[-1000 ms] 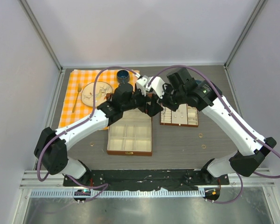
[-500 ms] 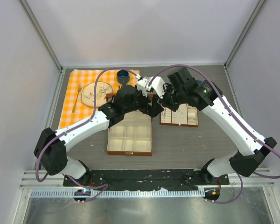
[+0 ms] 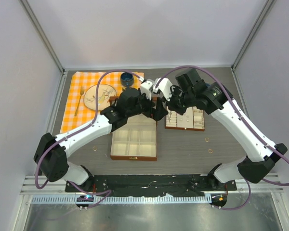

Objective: Organize the mixed jewelry
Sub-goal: Pick up the jewelry from the center of the board.

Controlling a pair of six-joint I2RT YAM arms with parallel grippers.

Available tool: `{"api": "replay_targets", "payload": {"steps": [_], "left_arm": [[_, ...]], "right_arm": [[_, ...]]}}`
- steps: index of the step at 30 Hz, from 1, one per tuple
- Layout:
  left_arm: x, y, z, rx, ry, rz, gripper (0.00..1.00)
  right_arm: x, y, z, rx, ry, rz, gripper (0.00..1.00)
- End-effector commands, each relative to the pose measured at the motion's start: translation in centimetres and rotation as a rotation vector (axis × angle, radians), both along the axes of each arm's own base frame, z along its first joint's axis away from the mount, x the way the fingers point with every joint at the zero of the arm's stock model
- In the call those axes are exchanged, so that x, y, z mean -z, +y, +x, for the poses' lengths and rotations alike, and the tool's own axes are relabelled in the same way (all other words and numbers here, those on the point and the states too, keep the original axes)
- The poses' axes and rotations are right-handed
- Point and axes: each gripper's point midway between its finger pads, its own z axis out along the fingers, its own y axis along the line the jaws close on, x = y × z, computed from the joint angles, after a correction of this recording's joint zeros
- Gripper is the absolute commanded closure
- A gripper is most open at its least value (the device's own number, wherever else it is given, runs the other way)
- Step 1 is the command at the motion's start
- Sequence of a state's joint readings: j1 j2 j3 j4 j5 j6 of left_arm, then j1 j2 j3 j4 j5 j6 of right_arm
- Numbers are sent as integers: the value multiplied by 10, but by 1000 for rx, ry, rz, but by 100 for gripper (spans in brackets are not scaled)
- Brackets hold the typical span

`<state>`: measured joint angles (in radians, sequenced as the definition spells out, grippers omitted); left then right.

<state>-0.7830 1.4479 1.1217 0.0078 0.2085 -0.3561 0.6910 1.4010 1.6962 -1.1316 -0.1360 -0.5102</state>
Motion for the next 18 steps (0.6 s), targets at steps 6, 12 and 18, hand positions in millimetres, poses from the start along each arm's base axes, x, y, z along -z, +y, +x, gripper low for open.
{"api": "replay_targets", "payload": {"steps": [6,12,18], "left_arm": [[-24,-21,-10,50,-31,-39,9],[-30,-28,-13,73,-37,-43,11],[-19,-26,-14,72,-26,-14,12]], "right_arm": [[-31,0,-2,11,-49,85,99],[-31,0,-2,12,-48,86,99],[-34,-2,-1,19,-58,89,99]]}}
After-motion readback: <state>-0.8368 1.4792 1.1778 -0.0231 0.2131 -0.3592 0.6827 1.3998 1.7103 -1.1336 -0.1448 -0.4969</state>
